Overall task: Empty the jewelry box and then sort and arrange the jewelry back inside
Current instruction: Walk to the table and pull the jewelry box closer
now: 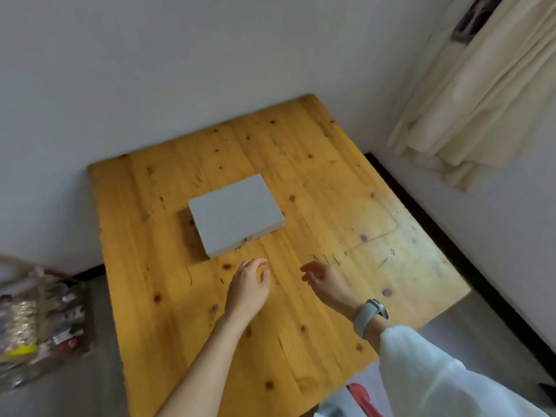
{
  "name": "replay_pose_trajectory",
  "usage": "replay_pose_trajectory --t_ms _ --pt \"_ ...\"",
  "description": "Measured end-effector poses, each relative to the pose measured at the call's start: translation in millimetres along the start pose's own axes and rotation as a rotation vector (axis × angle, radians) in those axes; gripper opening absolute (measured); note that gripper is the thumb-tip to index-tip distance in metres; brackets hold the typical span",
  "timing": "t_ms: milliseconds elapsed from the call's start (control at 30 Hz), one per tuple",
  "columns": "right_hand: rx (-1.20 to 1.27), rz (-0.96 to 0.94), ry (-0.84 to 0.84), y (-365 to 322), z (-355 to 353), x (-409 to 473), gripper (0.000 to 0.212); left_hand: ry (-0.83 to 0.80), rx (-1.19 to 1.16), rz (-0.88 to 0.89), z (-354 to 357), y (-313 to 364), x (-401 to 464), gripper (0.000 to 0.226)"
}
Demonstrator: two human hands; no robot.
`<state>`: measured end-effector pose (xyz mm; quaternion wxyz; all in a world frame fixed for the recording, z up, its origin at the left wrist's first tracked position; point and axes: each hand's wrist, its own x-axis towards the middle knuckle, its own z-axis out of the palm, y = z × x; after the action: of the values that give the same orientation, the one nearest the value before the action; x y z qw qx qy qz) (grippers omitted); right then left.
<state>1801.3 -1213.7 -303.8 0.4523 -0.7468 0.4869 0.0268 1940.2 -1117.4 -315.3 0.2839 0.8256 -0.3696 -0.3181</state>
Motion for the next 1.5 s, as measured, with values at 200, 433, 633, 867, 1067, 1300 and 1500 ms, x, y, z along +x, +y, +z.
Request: replay_pose_trajectory --t_ms 200,433,633,867,1067,1300,1500 --pt "-0.041 -0.088 -0.093 10.7 -13.3 66.7 0.032 0.358 -0.144 -0.254 20.4 2.8 27.5 0.034" --pt "0.096 -0.298 0.133 19.0 20.3 132.3 0.037 0.738 -0.251 -0.37 36.8 -48.0 65.4 0.057" --pt "0.159 -0.519 0.237 27.3 48.4 173.4 0.058 0.801 -0.433 -0.232 48.8 -77.2 88.4 0.074" --pt "0.165 -0.622 0.294 42.7 67.7 172.7 0.062 0.827 -0.468 -0.103 62.2 -93.0 82.7 0.065" --pt "0.122 -0.618 0.258 69.1 70.3 124.5 0.067 0.787 -0.395 -0.116 81.9 -95.2 33.4 0.07" --pt "0.014 -0.645 0.264 104.5 76.3 80.6 0.07 0.839 -0.292 -0.046 110.8 -108.9 -13.5 0.071" --pt "-0.587 -0.984 0.549 98.5 90.1 73.2 0.074 0.915 0.214 0.053 115.9 -126.0 -11.9 0.057"
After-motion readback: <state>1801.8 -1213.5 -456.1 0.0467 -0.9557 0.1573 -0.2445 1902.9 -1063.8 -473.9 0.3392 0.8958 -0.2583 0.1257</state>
